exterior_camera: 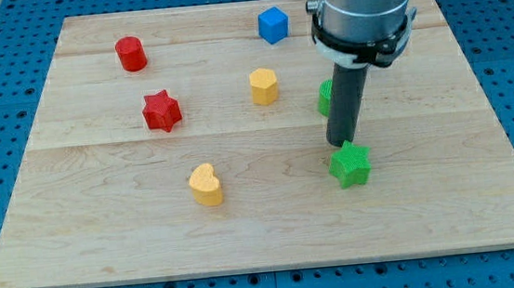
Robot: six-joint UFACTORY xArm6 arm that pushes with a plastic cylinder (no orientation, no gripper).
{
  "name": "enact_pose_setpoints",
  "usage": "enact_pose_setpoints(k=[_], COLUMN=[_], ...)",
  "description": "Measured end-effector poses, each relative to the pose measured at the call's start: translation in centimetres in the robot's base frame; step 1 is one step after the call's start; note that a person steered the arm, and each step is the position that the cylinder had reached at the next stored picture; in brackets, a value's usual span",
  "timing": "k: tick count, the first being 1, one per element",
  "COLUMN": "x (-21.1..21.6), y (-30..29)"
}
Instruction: Move the green star towards the bottom right of the board
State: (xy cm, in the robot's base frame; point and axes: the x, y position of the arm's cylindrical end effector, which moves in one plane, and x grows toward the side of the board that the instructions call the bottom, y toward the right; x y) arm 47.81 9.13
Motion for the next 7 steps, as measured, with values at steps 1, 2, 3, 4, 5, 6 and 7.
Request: enact_pose_setpoints(k=[1, 2, 3, 4, 5, 6, 7], x=[-0.5, -0.5, -0.5, -0.6, -0.5, 1.3, 3.2], y=[-2.8, -4.0, -4.9, -4.9, -4.9, -3.2, -1.2])
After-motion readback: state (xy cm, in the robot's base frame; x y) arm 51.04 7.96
